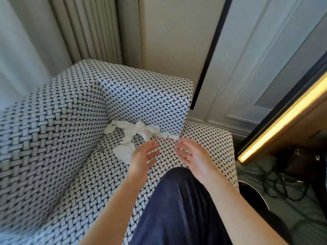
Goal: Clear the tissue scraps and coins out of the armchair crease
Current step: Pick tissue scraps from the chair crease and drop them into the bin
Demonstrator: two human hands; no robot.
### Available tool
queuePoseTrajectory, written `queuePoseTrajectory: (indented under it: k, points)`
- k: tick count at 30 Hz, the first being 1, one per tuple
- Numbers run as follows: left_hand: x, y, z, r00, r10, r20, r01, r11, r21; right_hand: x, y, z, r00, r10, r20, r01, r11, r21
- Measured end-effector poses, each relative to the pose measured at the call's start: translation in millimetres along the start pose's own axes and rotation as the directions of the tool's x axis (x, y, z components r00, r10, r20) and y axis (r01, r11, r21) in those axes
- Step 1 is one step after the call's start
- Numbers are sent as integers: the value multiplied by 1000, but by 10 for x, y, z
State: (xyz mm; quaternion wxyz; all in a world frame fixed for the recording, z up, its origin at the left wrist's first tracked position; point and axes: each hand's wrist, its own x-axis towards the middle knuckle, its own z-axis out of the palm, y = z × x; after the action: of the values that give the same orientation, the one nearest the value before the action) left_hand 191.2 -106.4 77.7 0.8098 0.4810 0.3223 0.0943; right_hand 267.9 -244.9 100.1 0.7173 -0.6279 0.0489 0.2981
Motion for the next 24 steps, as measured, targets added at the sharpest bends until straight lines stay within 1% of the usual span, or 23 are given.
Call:
queuePoseTrajectory:
  k: [2, 4, 5, 7, 9, 11, 12, 13, 14, 15, 16, 17, 19, 21, 22, 23, 24]
  points:
    - [11, 0, -303, 997, -23, -70, 23, 1000, 1, 105, 101, 284, 999, 4, 45, 1, 993, -114]
    - [11, -5, -566, 991, -39, -129, 40, 999, 5, 194, 219, 509, 998, -3, 67, 22, 961, -276]
    - [11, -25, -698, 985, -48, -163, 50, 999, 7, 236, 296, 597, 996, -18, 82, 48, 921, -385]
    - [-13, -67, -908, 974, -72, -217, 79, 997, 25, 310, 456, 709, 990, -59, 131, 126, 796, -592]
    - [-39, -123, -1097, 958, -96, -269, 110, 993, 35, 374, 611, 784, 971, -77, 225, 222, 628, -746]
    - [-57, -167, -1241, 940, -117, -320, 133, 991, 28, 479, 757, 818, 939, -53, 340, 327, 443, -835]
    - [-57, -178, -1295, 932, -125, -341, 141, 990, 23, 548, 828, 832, 919, -25, 394, 379, 331, -864]
    - [-50, -185, -1340, 923, -126, -363, 145, 989, 26, 597, 883, 847, 903, 28, 428, 414, 198, -888]
    - [-37, -186, -1372, 916, -124, -382, 147, 989, 33, 635, 927, 863, 897, 98, 431, 426, 68, -902]
    - [-19, -182, -1385, 912, -118, -394, 148, 988, 47, 654, 945, 858, 897, 171, 407, 419, -37, -907]
    - [3, -177, -1408, 905, -114, -409, 150, 987, 56, 676, 967, 876, 889, 237, 391, 424, -108, -899]
    - [25, -167, -1416, 903, -108, -416, 151, 986, 70, 676, 973, 875, 883, 276, 379, 428, -145, -892]
    - [80, -147, -1422, 898, -106, -427, 158, 984, 87, 675, 988, 878, 867, 309, 391, 456, -173, -873]
    - [133, -131, -1415, 898, -106, -426, 164, 981, 103, 689, 1028, 862, 867, 254, 428, 474, -158, -866]
    - [160, -121, -1403, 899, -108, -424, 168, 980, 106, 691, 1033, 858, 872, 196, 448, 474, -114, -873]
    - [189, -114, -1389, 900, -108, -422, 168, 980, 107, 707, 1041, 846, 884, 140, 447, 454, -21, -891]
    - [213, -107, -1372, 900, -110, -421, 170, 980, 108, 718, 1039, 836, 896, 98, 433, 424, 99, -900]
